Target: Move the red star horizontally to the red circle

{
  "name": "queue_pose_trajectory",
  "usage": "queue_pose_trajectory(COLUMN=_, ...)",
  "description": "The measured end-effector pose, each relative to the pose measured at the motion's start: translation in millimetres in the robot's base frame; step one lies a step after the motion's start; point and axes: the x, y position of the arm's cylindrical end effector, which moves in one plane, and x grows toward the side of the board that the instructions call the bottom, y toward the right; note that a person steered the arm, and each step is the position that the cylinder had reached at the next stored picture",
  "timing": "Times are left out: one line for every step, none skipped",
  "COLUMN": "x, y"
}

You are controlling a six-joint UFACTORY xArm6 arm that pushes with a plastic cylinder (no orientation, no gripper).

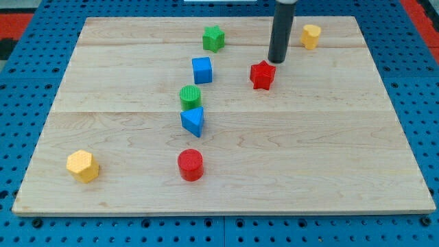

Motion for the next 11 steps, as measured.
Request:
queue_pose_trajectory(x=43, y=-24)
queue_pose_trajectory(x=113, y=-26)
queue_pose_trajectory(x=134, y=-24)
queue_pose_trajectory(x=85, y=1)
queue_pose_trajectory(x=105, y=-44)
queue_pose_trajectory(x=110, y=-57)
queue_pose_trajectory(x=102, y=-67)
queue_pose_trajectory(x=119, y=-68)
queue_pose_trajectory(x=161, y=-68)
queue_pose_trajectory(x=198, y=-68)
queue_pose_trajectory(x=227, y=-68)
